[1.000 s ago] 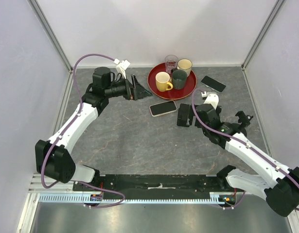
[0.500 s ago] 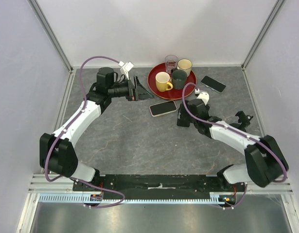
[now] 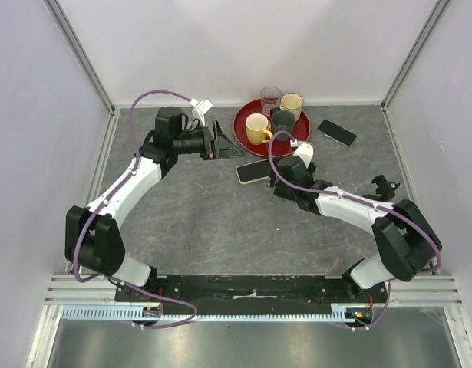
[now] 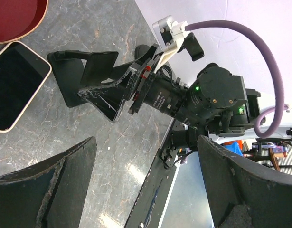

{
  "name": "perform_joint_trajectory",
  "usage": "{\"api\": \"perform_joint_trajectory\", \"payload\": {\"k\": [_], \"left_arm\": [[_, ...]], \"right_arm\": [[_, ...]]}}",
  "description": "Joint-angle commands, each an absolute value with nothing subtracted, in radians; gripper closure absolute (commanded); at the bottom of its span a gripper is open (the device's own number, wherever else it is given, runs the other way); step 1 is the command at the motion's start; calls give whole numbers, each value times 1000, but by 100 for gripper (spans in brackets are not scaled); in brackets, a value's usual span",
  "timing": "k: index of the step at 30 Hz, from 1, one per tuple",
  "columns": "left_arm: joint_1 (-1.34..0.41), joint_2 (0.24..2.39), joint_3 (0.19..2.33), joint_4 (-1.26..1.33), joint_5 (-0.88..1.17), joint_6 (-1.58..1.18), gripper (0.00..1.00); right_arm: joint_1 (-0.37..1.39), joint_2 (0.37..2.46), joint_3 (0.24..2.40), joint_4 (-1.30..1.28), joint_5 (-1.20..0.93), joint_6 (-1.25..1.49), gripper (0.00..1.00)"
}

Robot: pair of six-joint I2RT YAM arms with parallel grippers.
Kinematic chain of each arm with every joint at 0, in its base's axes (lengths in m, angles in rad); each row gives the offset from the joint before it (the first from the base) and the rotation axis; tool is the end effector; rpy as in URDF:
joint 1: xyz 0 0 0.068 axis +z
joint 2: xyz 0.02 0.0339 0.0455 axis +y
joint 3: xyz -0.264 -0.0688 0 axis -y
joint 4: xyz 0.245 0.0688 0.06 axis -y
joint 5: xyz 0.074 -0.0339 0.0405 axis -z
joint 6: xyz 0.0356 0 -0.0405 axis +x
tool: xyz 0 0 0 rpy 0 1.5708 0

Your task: Place the phone on the phone stand

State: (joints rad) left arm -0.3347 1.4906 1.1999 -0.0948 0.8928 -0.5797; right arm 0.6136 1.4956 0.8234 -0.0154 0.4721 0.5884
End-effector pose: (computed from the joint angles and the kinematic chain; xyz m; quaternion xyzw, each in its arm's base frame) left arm 0.3121 -0.1379 0.3277 0.1479 0.7720 -0.5437 0.2940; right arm 0.2635 0.1658 0.2040 0.0889 0.8802 0.0606 0.4623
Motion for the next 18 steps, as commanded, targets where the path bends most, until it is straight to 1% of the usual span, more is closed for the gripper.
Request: {"api": "perform_joint_trajectory", "payload": {"k": [1, 7, 14, 18], "left_arm": [[-331, 1499, 1233, -61, 928, -609, 8], [-331, 1499, 1235, -61, 931, -609, 8], [-331, 1519, 1236, -67, 930, -604, 8], [-331, 1526, 1239, -71, 936, -606, 9]], "right_arm": [[623, 1483, 862, 6, 551, 589, 2], [623, 1463, 833, 18, 620, 603, 3], [623, 1488, 833, 100, 574, 592, 3], [624, 1467, 787, 172, 572, 580, 7]]}}
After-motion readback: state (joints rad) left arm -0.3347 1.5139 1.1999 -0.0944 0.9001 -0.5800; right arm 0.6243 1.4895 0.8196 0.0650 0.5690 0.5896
